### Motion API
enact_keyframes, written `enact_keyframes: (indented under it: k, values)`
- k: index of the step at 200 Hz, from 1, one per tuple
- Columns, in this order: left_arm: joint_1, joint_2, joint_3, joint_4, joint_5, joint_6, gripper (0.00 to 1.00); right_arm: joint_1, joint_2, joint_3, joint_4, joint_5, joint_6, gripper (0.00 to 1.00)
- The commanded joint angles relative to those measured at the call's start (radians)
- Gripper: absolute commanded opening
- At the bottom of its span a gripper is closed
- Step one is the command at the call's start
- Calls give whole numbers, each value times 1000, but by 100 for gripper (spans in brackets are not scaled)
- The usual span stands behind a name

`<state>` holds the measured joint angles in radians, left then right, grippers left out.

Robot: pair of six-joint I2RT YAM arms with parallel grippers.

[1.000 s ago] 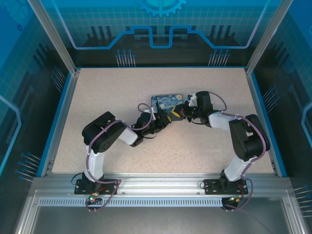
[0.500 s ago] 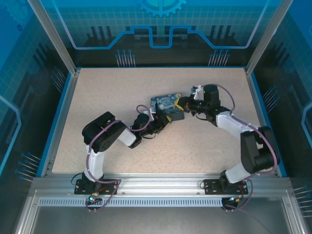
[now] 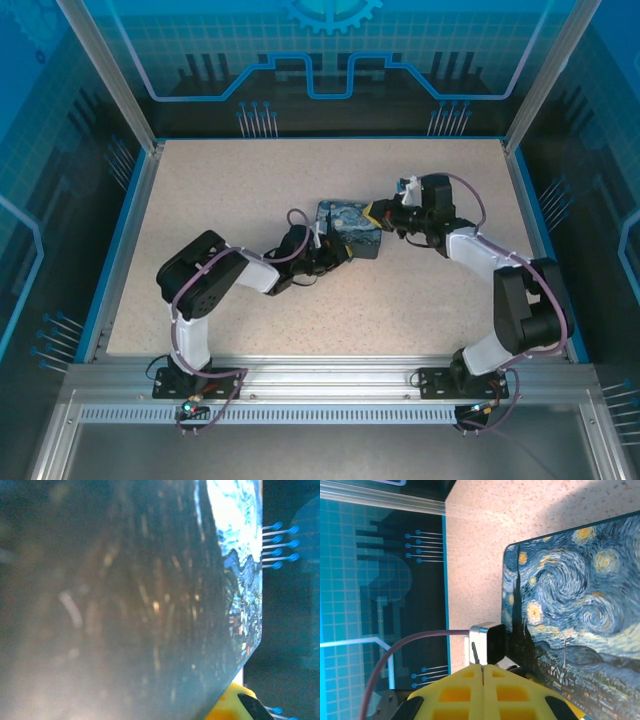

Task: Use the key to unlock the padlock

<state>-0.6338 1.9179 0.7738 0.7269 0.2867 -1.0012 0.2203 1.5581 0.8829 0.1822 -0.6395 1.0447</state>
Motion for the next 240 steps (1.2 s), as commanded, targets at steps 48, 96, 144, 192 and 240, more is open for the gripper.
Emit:
enact_keyframes:
  k: [48,96,144,192,240]
  values:
    - [7,-64,138,-488,-11,313,0,8,90,-81,35,30,-21,0]
    - [3,-32,151,-502,-42,326,19,24,140,-98,64,52,-11,0]
    - [-15,-19,146,-489,-82,320,35,32,146,-105,66,61,-11,0]
    - [-39,-11,107,-416,-129,285,38,35,144,-99,60,65,-12,0]
    - [-75,-9,33,-230,-204,221,38,40,143,-90,49,66,-12,0]
